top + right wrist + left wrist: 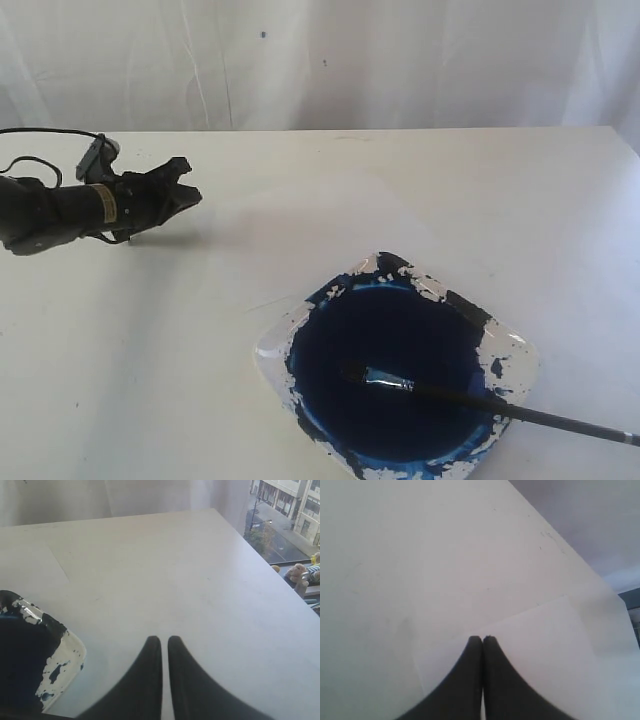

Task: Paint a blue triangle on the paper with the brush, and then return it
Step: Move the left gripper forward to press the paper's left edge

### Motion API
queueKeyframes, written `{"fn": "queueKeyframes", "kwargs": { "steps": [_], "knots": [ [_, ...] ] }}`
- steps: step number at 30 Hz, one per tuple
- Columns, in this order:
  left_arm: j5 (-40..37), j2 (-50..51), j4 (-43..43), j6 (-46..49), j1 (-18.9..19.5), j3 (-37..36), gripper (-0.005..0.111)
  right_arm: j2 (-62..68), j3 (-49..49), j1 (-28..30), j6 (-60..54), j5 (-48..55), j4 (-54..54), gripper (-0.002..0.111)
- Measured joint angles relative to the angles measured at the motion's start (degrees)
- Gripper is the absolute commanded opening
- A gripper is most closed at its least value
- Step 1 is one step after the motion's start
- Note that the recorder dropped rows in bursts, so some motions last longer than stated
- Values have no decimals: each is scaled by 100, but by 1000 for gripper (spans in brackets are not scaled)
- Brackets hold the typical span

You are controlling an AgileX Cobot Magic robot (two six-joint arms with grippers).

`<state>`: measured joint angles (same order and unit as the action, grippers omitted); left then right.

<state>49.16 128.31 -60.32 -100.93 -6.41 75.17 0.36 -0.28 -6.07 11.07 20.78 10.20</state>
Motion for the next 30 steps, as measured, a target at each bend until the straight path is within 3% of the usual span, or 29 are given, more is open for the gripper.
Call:
{"fn": "queueKeyframes", "kwargs": {
  "steps": [7, 13, 30],
  "knots": [
    [-968, 13, -438, 303, -411, 476, 0, 0, 0, 0, 0, 0, 0, 5],
    [-1363, 13, -462, 307, -424, 534, 0, 0, 0, 0, 0, 0, 0, 5],
    [-1519, 13, -1112, 212, -432, 534, 0, 0, 0, 0, 11, 0, 0, 5]
  ]
}}
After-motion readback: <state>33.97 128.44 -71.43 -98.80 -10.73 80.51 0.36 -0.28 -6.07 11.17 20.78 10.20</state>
